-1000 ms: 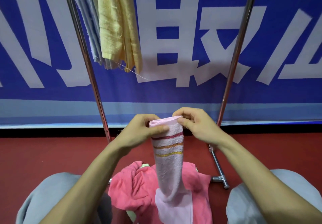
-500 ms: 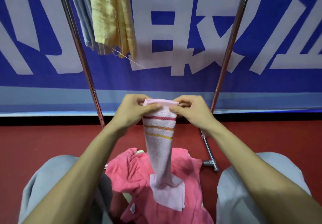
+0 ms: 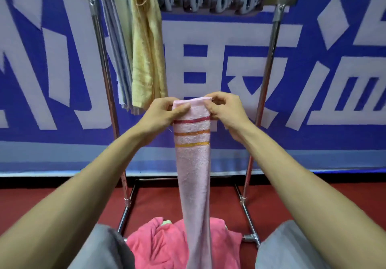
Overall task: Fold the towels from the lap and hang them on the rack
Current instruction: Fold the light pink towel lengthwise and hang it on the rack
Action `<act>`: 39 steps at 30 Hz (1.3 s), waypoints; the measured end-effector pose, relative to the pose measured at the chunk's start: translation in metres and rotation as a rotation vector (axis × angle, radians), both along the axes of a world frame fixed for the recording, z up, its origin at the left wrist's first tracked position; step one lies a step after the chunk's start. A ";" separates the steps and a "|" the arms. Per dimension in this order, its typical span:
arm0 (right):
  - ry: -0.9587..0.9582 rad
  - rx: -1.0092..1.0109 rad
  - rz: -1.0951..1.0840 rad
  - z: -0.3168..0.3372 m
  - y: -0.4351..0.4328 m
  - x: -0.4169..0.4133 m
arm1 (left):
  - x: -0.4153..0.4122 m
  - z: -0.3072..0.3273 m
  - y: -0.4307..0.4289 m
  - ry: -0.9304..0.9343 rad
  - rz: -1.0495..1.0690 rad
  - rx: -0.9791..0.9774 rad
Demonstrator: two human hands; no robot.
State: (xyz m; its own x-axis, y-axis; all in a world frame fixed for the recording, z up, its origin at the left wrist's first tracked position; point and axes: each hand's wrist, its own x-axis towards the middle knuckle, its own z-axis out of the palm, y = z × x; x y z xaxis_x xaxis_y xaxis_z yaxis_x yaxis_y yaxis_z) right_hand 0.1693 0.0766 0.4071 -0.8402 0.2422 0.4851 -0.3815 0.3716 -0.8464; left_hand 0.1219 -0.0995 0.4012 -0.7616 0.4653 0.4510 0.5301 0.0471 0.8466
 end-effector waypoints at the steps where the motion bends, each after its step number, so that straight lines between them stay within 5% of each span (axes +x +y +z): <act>1: 0.024 -0.009 -0.011 0.018 -0.001 0.001 | 0.002 0.021 0.001 0.029 -0.001 0.005; 8: 0.242 -0.095 0.000 0.123 -0.002 0.031 | 0.023 0.125 -0.006 0.182 -0.078 -0.074; 13: 0.279 -0.199 0.004 0.143 -0.011 0.042 | 0.041 0.142 0.005 0.285 0.095 0.101; 18: 0.242 -0.221 0.075 0.148 -0.005 0.053 | 0.052 0.144 0.018 0.442 0.205 0.077; 28: 0.168 -0.271 0.073 0.133 0.003 0.046 | 0.051 0.137 0.023 0.072 0.062 0.210; 32: -0.033 -0.258 0.188 0.114 0.003 0.045 | 0.049 0.131 0.025 -0.077 0.050 0.290; 39: -0.191 -0.190 0.315 0.063 0.009 0.029 | 0.016 0.112 0.024 -0.534 0.085 0.490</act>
State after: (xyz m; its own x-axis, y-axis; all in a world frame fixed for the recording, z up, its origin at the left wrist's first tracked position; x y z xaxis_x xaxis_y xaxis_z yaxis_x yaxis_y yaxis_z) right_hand 0.1986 0.0856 0.4704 -0.9581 0.0288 0.2850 -0.2814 0.0923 -0.9552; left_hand 0.1379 -0.0753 0.5132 -0.9606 0.2348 0.1489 0.0499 -0.3812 0.9231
